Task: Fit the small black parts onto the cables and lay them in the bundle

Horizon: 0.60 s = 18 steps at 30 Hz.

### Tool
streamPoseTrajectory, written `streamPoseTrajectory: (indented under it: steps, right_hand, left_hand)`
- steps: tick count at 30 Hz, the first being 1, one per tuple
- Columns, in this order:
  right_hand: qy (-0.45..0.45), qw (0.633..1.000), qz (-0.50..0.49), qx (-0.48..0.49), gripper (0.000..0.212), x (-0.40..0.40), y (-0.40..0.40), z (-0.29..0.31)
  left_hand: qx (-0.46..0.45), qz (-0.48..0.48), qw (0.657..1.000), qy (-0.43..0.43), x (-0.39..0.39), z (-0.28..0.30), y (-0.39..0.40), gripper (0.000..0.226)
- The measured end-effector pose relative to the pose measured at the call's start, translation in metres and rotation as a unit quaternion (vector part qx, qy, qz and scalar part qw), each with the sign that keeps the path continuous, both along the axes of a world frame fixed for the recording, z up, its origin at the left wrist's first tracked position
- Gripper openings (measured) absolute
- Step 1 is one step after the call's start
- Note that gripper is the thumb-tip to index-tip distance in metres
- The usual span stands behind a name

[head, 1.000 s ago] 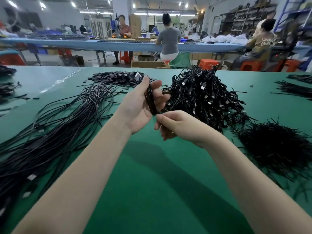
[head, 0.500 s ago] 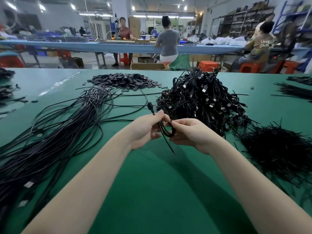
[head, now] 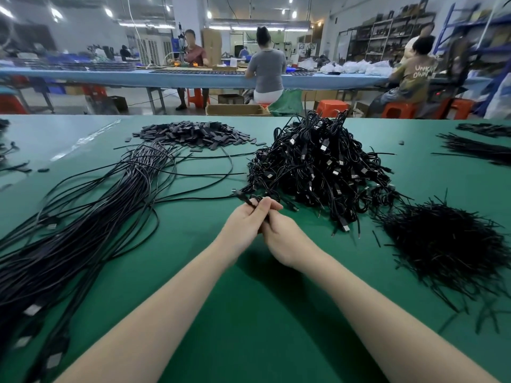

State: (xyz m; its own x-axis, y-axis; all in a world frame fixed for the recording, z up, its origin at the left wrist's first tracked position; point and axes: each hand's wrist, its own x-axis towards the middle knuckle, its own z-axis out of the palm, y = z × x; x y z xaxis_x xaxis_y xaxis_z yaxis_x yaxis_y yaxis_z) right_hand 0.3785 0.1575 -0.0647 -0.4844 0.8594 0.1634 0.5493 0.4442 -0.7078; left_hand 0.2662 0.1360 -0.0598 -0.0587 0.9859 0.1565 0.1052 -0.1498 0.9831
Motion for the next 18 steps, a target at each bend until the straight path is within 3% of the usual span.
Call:
streamPoseTrajectory:
  steps: [3, 5, 8, 10, 12, 14, 15, 16, 18]
  right_hand:
    - [-0.098, 0.99, -0.045, 0.089, 0.028, 0.005, -0.001, -0.01]
    - [-0.127, 0.986, -0.055, 0.096, 0.025, 0.003, -0.003, -0.016]
    - [-0.044, 0.991, -0.11, 0.063, 0.026, 0.004, 0.0, -0.017]
    - [-0.058, 0.984, -0.152, 0.069, 0.024, 0.011, 0.008, -0.018]
    - [-0.124, 0.976, -0.149, 0.095, 0.02, 0.018, 0.013, -0.021]
    - [-0.179, 0.97, -0.103, 0.126, 0.014, 0.022, 0.014, -0.022]
    - [-0.209, 0.966, -0.071, 0.135, 0.013, 0.022, 0.015, -0.021]
    - [-0.241, 0.961, -0.042, 0.132, 0.015, 0.023, 0.015, -0.019]
    - [-0.264, 0.96, -0.002, 0.095, 0.016, 0.025, 0.017, -0.01]
  left_hand:
    - [0.054, 0.052, 0.995, 0.069, -0.003, -0.011, -0.004, 0.017]
    - [0.066, 0.071, 0.994, 0.047, -0.003, -0.017, -0.005, 0.012]
    - [0.075, 0.108, 0.991, 0.015, -0.006, -0.018, -0.005, 0.009]
    - [0.13, 0.149, 0.976, 0.089, -0.014, -0.018, -0.006, 0.019]
    - [0.222, 0.159, 0.913, 0.302, -0.023, -0.018, -0.004, 0.041]
    - [0.275, 0.119, 0.796, 0.526, -0.027, -0.02, 0.0, 0.051]
    - [0.286, 0.107, 0.746, 0.591, -0.026, -0.021, 0.0, 0.048]
    - [0.289, 0.106, 0.718, 0.625, -0.024, -0.022, 0.0, 0.041]
    - [0.297, 0.113, 0.7, 0.639, -0.021, -0.022, -0.002, 0.02]
